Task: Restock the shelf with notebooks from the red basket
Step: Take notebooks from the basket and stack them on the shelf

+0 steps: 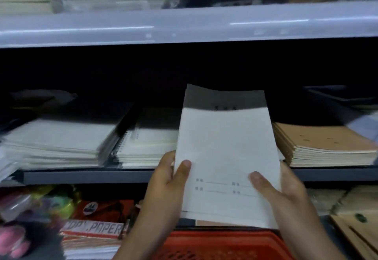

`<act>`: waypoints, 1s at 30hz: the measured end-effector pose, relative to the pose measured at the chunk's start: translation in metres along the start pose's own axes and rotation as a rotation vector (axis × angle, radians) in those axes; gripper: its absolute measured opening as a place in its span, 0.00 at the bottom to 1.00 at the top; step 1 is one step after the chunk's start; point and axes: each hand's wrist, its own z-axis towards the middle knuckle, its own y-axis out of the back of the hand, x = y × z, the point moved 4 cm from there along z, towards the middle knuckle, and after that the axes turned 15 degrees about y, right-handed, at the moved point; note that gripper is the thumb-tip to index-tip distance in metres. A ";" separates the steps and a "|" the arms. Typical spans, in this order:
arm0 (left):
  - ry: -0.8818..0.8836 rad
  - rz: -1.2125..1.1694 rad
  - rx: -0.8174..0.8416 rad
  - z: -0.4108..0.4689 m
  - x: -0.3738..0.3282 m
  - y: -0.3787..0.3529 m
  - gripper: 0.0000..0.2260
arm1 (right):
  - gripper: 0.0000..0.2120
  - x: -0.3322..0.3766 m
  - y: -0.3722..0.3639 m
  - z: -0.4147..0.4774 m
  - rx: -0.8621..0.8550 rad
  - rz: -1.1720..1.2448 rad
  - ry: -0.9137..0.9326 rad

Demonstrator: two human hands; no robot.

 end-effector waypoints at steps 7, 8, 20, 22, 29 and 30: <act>-0.001 0.110 -0.008 0.011 0.001 -0.001 0.12 | 0.09 0.003 0.012 0.026 0.019 -0.018 -0.172; 0.011 0.114 -0.019 0.012 0.003 -0.002 0.11 | 0.09 0.001 0.013 0.027 0.029 -0.014 -0.207; -0.026 -0.078 0.022 0.005 0.002 -0.018 0.12 | 0.20 0.016 0.046 0.014 -0.205 -0.003 -0.016; -0.050 -0.063 0.057 0.005 0.001 -0.024 0.17 | 0.21 0.016 0.046 0.011 -0.184 -0.046 0.057; -0.181 0.300 -0.078 0.023 0.007 -0.027 0.28 | 0.25 -0.003 0.042 0.014 0.044 -0.268 0.139; -0.196 0.340 -0.077 0.025 0.007 -0.028 0.29 | 0.22 -0.007 0.045 0.015 0.017 -0.325 0.171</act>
